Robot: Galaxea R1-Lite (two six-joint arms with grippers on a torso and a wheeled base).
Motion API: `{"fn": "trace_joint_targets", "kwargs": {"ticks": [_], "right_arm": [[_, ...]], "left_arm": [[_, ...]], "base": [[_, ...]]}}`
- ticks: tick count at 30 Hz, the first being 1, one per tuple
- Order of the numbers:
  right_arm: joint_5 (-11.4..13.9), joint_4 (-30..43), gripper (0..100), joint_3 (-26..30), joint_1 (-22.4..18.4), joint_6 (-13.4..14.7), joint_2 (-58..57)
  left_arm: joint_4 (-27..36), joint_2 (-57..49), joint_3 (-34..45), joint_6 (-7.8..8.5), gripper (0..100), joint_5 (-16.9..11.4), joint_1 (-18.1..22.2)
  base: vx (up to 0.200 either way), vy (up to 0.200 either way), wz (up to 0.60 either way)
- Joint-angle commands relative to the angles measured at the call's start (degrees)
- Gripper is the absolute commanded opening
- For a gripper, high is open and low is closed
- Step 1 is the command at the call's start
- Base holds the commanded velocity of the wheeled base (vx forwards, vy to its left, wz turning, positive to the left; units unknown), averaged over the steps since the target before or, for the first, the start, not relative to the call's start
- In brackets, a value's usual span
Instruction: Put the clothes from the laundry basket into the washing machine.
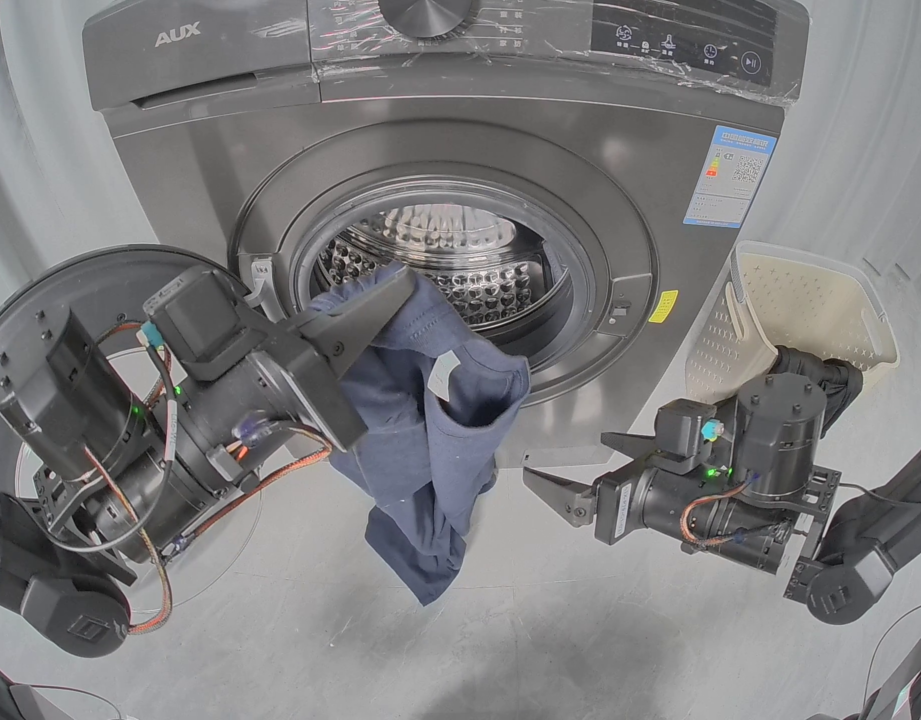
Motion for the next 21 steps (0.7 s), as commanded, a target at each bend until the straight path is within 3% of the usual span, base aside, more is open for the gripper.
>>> {"fn": "trace_joint_targets", "kwargs": {"ticks": [1,5,7,12,21], "right_arm": [[0.27,-2.68,100,-1.02,-0.13,-0.32,5.66],[0.54,-6.64,100,-2.07,-0.39,-2.42,9.09],[2.73,-10.77,100,-3.04,-2.06,-4.36,12.96],[5.28,-16.83,100,-5.59,-2.33,-4.45,17.44],[11.35,-17.89,100,-7.78,-1.45,-4.36,18.49]], "left_arm": [[-0.08,-0.5,-0.09,-0.04,0,-0.08,0.22],[0.0,-0.94,0.0,-0.04,0,-0.17,0.22],[0.0,-1.12,0.0,-0.04,0,-0.17,0.22],[0.0,-1.21,0.0,-0.12,0,-0.26,0.13],[0.0,-1.21,0.17,-0.12,0,-0.34,-0.13]], "base": [[0.0,0.0,0.0],[0.0,0.0,0.0],[0.0,0.0,0.0],[0.0,0.0,0.0],[0.0,0.0,0.0]]}}
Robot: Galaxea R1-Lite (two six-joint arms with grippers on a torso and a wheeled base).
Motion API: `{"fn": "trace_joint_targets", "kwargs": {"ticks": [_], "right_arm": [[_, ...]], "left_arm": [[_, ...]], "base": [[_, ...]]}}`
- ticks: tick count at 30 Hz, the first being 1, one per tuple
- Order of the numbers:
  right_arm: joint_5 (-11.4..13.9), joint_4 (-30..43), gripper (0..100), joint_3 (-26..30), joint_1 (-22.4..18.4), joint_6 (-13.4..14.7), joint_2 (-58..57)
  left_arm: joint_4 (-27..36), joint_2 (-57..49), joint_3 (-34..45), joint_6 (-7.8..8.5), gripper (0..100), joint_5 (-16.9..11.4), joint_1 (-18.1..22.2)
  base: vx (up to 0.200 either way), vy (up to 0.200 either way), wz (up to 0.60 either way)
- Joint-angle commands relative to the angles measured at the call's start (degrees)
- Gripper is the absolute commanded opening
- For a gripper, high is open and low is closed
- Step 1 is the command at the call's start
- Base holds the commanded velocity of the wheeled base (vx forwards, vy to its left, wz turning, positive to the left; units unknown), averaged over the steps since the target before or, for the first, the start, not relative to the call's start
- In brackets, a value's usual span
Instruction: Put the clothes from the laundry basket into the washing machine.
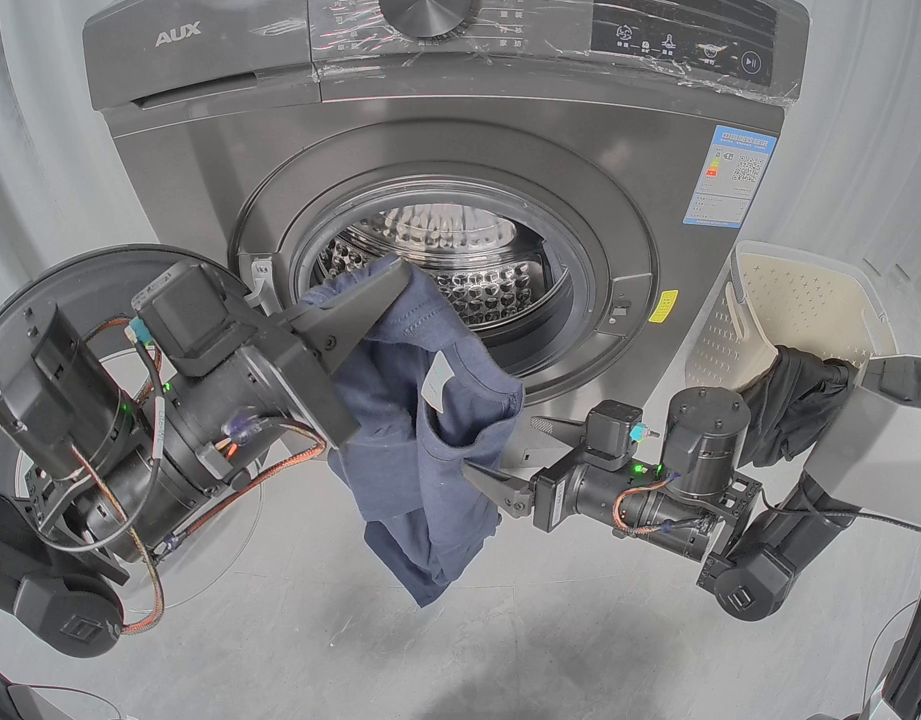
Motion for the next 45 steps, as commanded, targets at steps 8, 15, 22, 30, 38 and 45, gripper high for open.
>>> {"fn": "trace_joint_targets", "kwargs": {"ticks": [8,15,22,30,38,45], "right_arm": [[4.91,-2.06,100,-1.47,0.13,-0.03,1.53],[5.09,-4.34,100,-3.93,0.4,-0.03,4.6],[5.09,-6.28,0,-4.9,1.01,-0.03,5.04],[4.65,-6.54,0,-0.86,0.13,-1.44,0.3],[4.12,-6.01,0,4.68,-6.28,-2.93,-10.08],[2.1,-7.33,0,5.12,-7.08,-1.18,-14.82]], "left_arm": [[-0.03,-0.13,0.15,-0.01,0,0.01,-0.04],[-0.03,-0.13,0.41,-0.1,0,-0.08,0.04],[-0.03,0.04,0.68,-0.19,0,-0.17,0.13],[-0.12,0.04,1.03,-0.45,0,0.27,0.75],[0.93,-1.01,3.93,-0.28,0,0.27,4.09],[0.93,-1.36,5.07,-0.36,0,0.27,4.0]], "base": [[0.0,0.0,0.0],[0.0,0.0,0.0],[0.0,0.0,0.0],[0.0,0.0,0.0],[0.0,0.0,0.0],[0.0,0.0,0.0]]}}
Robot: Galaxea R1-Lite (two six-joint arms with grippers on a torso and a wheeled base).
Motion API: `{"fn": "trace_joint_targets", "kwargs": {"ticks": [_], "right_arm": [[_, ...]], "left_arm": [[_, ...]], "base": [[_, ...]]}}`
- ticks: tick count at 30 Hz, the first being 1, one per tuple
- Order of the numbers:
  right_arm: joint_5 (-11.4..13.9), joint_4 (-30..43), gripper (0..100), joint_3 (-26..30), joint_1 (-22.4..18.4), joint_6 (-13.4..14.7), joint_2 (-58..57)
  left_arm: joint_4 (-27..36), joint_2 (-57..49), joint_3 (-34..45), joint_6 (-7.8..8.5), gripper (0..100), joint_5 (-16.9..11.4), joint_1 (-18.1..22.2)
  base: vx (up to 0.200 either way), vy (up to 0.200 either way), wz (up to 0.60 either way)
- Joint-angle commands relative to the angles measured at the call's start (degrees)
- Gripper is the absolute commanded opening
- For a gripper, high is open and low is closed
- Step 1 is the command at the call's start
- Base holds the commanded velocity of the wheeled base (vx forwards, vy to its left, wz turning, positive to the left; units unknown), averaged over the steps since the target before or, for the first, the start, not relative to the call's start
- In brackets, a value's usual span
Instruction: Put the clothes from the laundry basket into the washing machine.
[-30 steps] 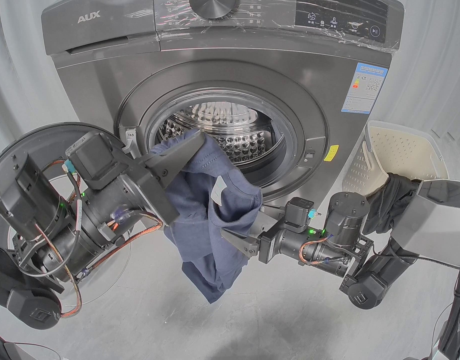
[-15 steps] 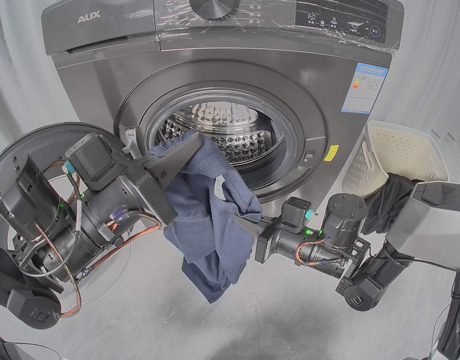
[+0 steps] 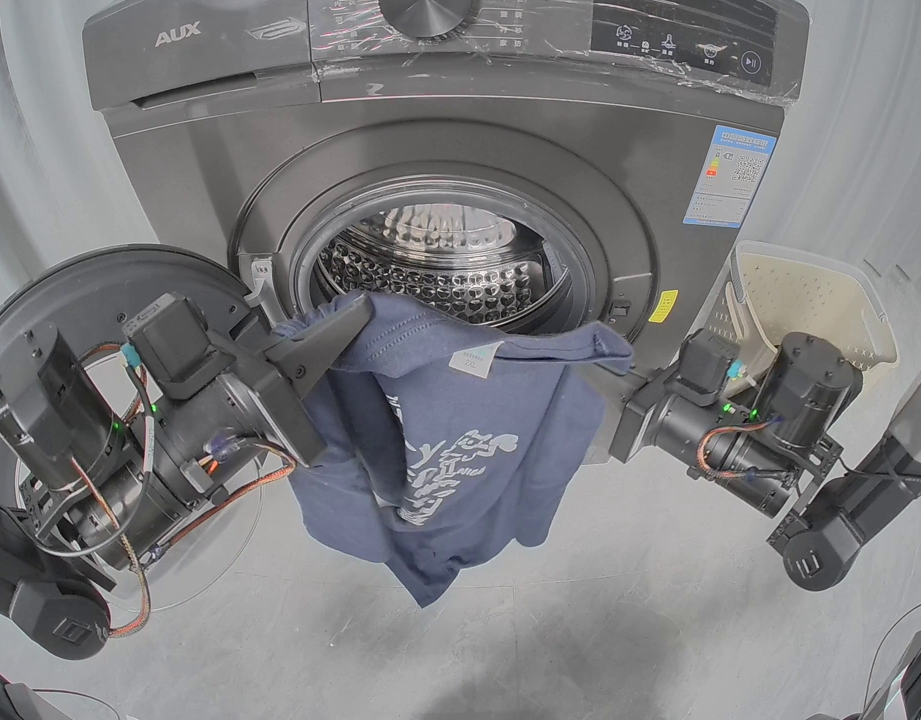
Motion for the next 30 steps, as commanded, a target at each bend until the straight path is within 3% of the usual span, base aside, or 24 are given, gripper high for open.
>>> {"fn": "trace_joint_targets", "kwargs": {"ticks": [1,6,16,30], "right_arm": [[-0.71,-1.66,0,1.34,-0.41,1.43,-6.12],[-4.76,-4.21,0,-0.77,-0.06,1.78,-7.79],[-5.02,-3.77,0,-2.26,0.46,1.69,-11.66],[-5.19,-2.89,0,-2.7,1.7,1.6,-13.68]], "left_arm": [[-0.05,-0.59,0.88,-0.06,0,0.0,0.2],[-0.85,-0.85,1.32,0.03,0,0.0,0.28],[-0.23,-3.4,-1.76,0.2,0,0.09,2.57],[-0.05,-3.75,-2.37,0.2,0,0.0,2.13]], "base": [[0.0,0.0,0.0],[0.0,0.0,0.0],[0.0,0.0,0.0],[0.0,0.0,0.0]]}}
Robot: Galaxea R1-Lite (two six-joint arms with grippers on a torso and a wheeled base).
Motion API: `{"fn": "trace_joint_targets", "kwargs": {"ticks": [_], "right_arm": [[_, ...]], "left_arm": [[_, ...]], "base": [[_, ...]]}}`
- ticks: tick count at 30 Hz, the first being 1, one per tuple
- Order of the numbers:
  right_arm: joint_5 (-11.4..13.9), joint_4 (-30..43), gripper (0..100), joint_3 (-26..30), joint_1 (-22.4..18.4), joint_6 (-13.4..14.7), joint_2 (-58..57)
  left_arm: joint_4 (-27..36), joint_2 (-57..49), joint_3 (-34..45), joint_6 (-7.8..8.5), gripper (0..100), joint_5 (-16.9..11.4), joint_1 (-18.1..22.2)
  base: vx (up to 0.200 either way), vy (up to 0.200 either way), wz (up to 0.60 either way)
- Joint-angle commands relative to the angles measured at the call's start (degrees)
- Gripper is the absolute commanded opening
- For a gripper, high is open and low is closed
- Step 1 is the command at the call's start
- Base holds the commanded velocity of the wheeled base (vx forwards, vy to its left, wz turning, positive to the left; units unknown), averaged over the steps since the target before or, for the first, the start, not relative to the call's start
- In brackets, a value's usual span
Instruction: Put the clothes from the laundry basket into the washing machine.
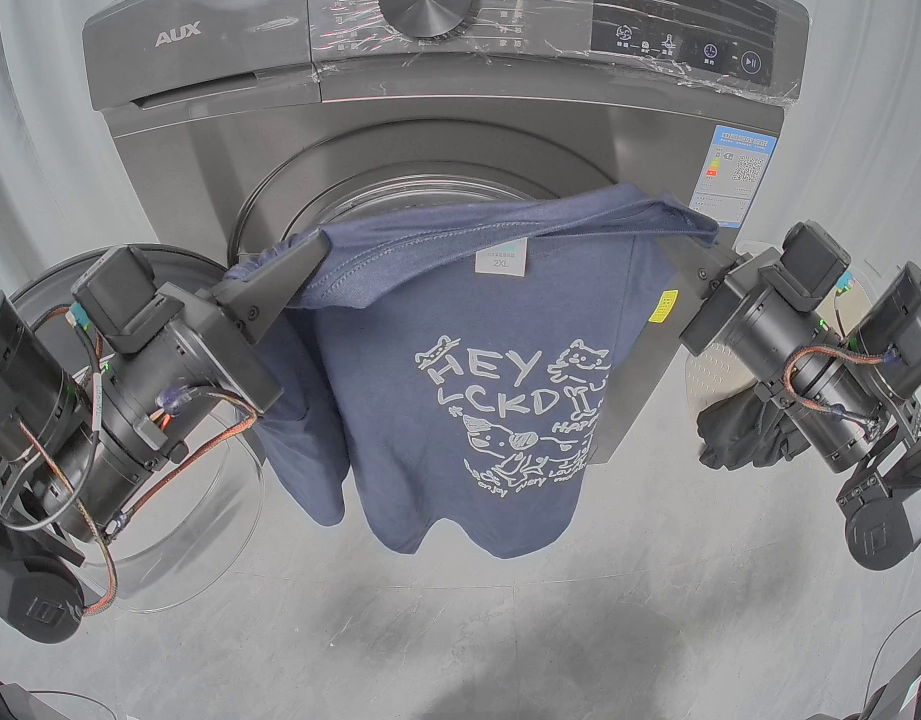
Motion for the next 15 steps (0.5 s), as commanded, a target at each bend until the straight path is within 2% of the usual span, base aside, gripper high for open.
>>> {"fn": "trace_joint_targets", "kwargs": {"ticks": [1,5,8,12,15], "right_arm": [[0.01,0.06,0,0.22,0.12,0.02,-0.53],[-0.25,0.15,0,1.89,0.03,0.11,-0.18],[-1.66,0.41,0,4.96,0.12,0.11,0.09],[-1.57,0.23,0,7.78,0.56,0.19,3.6],[-1.83,-0.29,0,9.36,1.18,0.19,6.41]], "left_arm": [[0.06,0.19,0.07,-0.02,0,-0.02,-0.36],[-0.03,1.42,1.39,0.07,0,-0.9,-0.54],[-0.65,2.65,2.27,0.07,0,-0.9,-1.42],[-0.56,6.7,-0.81,-0.02,0,0.07,-5.81],[-0.82,9.6,-1.87,1.04,0,0.51,-6.43]], "base": [[0.0,0.0,0.0],[0.0,0.0,0.0],[0.0,0.0,0.0],[0.0,0.0,0.0],[0.0,0.0,0.0]]}}
